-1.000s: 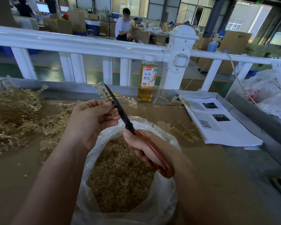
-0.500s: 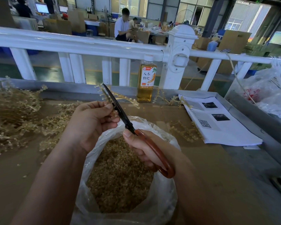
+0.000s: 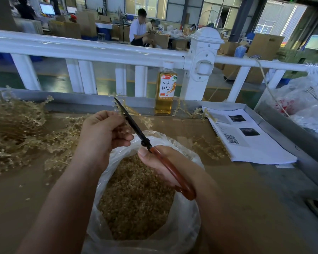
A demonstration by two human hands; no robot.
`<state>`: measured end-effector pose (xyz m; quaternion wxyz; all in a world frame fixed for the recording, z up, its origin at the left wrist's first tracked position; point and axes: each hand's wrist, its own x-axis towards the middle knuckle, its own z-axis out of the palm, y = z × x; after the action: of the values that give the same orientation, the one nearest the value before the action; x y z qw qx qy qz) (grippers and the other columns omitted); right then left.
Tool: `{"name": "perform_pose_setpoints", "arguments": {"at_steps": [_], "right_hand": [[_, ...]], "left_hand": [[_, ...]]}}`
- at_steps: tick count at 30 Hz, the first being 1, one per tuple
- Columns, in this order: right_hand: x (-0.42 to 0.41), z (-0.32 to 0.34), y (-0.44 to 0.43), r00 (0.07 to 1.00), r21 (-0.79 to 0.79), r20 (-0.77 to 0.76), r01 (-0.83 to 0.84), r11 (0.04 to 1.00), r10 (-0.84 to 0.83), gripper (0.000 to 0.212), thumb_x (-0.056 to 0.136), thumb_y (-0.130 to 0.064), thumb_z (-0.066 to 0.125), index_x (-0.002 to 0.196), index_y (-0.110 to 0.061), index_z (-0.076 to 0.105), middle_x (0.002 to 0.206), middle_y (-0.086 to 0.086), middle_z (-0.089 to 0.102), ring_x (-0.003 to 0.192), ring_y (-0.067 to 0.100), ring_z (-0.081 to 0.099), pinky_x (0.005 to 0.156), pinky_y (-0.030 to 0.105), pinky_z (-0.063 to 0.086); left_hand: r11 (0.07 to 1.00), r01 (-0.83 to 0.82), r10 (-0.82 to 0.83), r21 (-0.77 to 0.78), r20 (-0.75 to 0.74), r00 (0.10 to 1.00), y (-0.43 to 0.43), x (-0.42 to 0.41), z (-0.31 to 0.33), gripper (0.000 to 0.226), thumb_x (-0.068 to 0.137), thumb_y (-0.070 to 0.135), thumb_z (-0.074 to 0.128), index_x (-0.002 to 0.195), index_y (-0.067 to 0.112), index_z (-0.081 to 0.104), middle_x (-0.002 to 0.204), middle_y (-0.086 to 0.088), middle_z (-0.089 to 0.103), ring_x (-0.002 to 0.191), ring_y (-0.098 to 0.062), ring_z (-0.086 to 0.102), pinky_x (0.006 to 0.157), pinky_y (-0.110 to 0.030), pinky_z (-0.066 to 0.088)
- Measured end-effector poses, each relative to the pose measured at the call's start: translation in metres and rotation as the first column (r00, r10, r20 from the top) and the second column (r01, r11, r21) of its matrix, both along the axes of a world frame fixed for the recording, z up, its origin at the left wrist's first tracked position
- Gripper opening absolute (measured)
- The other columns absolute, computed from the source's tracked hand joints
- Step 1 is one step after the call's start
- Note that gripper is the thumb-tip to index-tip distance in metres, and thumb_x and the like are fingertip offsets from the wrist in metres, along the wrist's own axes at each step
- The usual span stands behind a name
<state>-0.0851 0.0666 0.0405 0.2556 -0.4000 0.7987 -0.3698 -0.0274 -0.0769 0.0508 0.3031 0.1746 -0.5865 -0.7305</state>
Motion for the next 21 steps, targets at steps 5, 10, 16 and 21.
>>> {"name": "perform_pose_setpoints", "arguments": {"at_steps": [5,10,16,21], "right_hand": [[-0.001,-0.005,-0.004,0.996,0.034,-0.092,-0.007,0.999,0.01,0.053,0.062,-0.079,0.027,0.063,-0.027,0.04,0.06,-0.011,0.042,0.055,0.004,0.041,0.061,0.024,0.036],[-0.003,-0.006,-0.004,0.993,0.059,-0.116,0.001,0.998,0.006,0.055,0.059,-0.08,0.024,0.066,-0.028,0.042,0.066,-0.008,0.046,0.061,0.005,0.046,0.06,0.023,0.037],[-0.002,-0.006,-0.001,0.993,0.084,-0.116,0.023,0.996,-0.013,0.053,0.069,-0.08,0.03,0.067,-0.028,0.043,0.065,-0.009,0.048,0.06,0.004,0.047,0.056,0.021,0.035],[0.001,-0.01,0.001,0.981,0.109,-0.192,0.024,0.994,-0.002,0.045,0.079,-0.075,0.038,0.065,-0.031,0.042,0.061,-0.012,0.046,0.051,-0.002,0.044,0.051,0.021,0.029]], "left_hand": [[0.996,-0.053,0.058,-0.072,0.071,0.996,-0.003,0.002,0.0,0.018,0.085,-0.002,0.047,0.07,0.006,0.054,0.045,-0.004,0.06,0.036,-0.015,0.056,0.036,-0.016,0.043],[0.987,-0.119,0.127,-0.112,0.061,0.99,-0.002,0.002,-0.003,0.022,0.088,0.007,0.052,0.067,0.01,0.058,0.048,0.004,0.062,0.042,-0.009,0.058,0.04,-0.014,0.044],[0.994,-0.051,0.062,-0.095,0.113,0.992,-0.011,0.007,0.0,0.019,0.084,-0.002,0.053,0.069,0.007,0.058,0.047,-0.001,0.063,0.04,-0.011,0.059,0.041,-0.015,0.047],[0.996,0.01,0.007,-0.085,0.202,0.979,-0.018,0.01,-0.001,0.022,0.081,-0.007,0.045,0.065,0.0,0.058,0.044,-0.006,0.061,0.038,-0.015,0.06,0.038,-0.017,0.047]]}}
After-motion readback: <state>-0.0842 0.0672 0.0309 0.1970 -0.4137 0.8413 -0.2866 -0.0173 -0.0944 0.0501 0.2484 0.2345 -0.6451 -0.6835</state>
